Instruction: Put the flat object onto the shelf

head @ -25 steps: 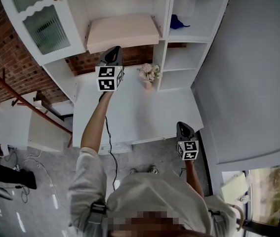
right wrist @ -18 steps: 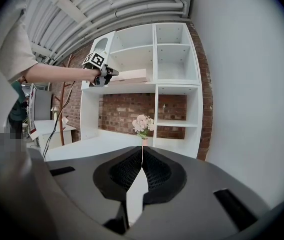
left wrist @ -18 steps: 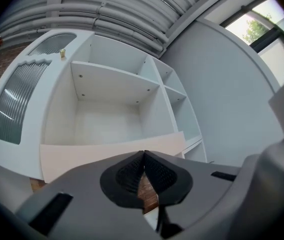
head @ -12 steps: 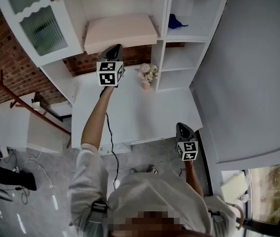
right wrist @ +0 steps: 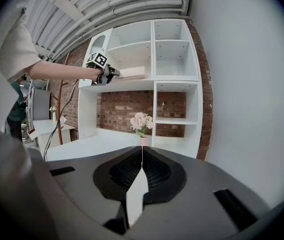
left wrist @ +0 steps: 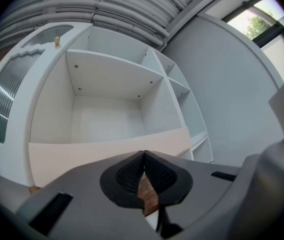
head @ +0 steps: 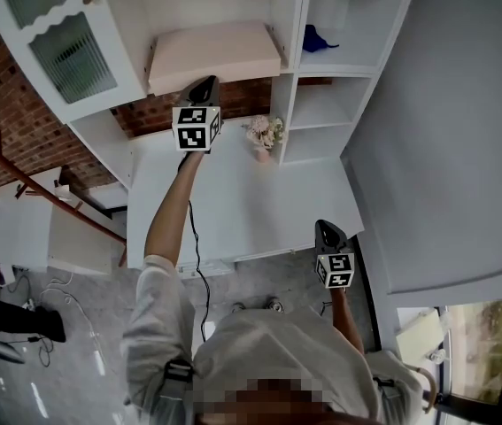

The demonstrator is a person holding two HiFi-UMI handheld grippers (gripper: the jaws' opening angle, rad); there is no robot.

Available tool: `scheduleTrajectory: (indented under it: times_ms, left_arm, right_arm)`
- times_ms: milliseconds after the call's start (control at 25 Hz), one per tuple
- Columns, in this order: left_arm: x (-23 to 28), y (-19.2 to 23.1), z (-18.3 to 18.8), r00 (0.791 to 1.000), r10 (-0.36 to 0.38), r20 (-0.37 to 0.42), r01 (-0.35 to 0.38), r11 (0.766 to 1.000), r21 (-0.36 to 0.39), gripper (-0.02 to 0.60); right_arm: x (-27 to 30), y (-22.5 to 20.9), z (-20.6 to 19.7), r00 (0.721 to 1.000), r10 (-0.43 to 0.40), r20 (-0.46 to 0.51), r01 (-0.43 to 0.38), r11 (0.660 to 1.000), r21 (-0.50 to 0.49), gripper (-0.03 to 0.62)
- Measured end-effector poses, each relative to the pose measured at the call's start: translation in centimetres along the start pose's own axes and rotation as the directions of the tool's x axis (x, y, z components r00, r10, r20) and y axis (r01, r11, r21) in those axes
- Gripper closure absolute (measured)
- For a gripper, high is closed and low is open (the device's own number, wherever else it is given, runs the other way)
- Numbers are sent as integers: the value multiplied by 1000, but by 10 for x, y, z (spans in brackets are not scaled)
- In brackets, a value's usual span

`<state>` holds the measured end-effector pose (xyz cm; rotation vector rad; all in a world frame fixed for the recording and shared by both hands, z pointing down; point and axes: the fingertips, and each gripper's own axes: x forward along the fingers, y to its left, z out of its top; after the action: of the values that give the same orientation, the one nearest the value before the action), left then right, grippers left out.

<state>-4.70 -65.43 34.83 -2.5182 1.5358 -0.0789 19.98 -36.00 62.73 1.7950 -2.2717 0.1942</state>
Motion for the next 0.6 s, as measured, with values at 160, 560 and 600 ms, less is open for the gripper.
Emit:
scheduleTrajectory:
  times_ms: [160, 560, 600]
  left_arm:
    - [7, 7, -2, 1000, 5, -6, -5, 1000, 19, 566]
    - [24, 15, -5, 1000, 12, -4, -12, 1000, 5, 566]
    - [25, 16, -6, 1000, 12, -5, -12, 1000, 5, 566]
  right_arm:
    - [7, -3, 0, 1000, -2, -4, 2, 1000, 3, 565]
    - [24, -7, 5, 1000, 5, -6, -5, 1000, 5, 565]
    - [26, -9, 3, 1000, 3, -8, -3, 1000, 2, 565]
